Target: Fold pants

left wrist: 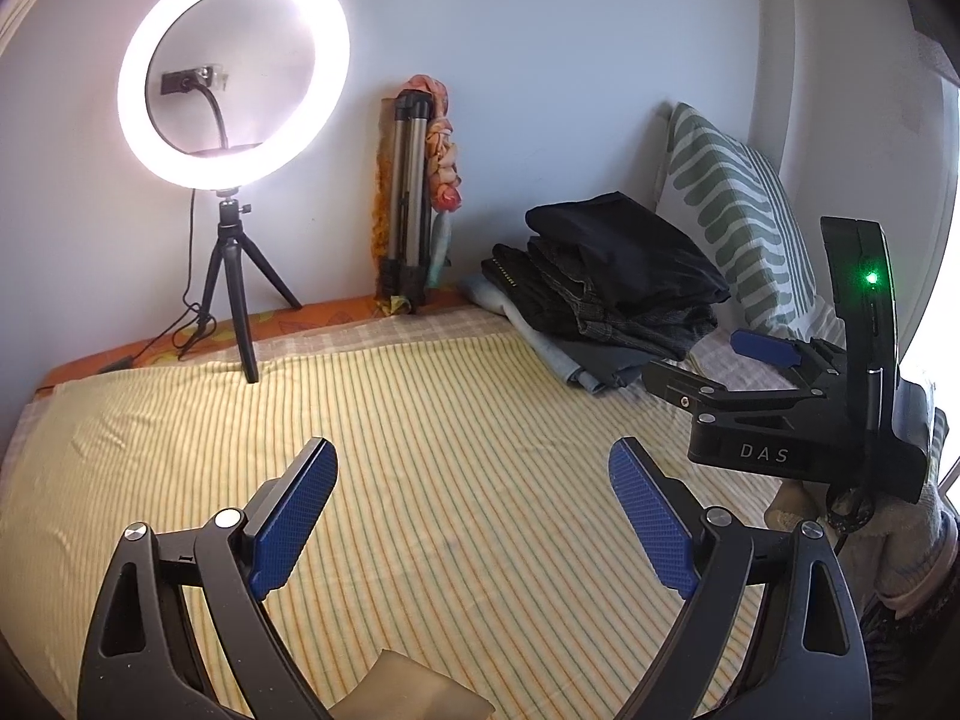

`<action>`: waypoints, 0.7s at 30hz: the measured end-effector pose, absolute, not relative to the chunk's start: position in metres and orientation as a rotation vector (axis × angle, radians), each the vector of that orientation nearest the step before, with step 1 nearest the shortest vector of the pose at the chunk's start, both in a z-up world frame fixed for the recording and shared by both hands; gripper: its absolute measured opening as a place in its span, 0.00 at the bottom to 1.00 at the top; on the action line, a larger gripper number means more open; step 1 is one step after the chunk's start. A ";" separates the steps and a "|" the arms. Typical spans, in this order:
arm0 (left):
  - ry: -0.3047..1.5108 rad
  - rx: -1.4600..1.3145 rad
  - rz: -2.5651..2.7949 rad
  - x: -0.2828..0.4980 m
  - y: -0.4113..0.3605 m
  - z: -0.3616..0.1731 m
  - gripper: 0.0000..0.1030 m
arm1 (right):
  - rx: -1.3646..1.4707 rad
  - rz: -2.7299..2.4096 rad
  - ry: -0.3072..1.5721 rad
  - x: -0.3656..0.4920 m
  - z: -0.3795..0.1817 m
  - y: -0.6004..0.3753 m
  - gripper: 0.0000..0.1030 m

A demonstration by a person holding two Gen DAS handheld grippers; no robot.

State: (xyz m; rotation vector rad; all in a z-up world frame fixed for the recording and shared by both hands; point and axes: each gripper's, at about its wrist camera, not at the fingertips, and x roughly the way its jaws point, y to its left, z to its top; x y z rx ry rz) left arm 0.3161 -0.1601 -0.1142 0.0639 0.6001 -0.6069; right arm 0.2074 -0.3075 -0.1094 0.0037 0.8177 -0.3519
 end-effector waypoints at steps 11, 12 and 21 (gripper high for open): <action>0.608 0.066 -0.623 0.316 -0.164 -0.114 0.90 | 0.003 -0.363 0.817 0.205 -0.108 -0.310 1.00; 0.609 0.066 -0.624 0.316 -0.164 -0.114 0.90 | 0.004 -0.363 0.817 0.205 -0.107 -0.310 1.00; 0.609 0.067 -0.626 0.315 -0.165 -0.114 0.90 | 0.001 -0.365 0.817 0.204 -0.108 -0.310 1.00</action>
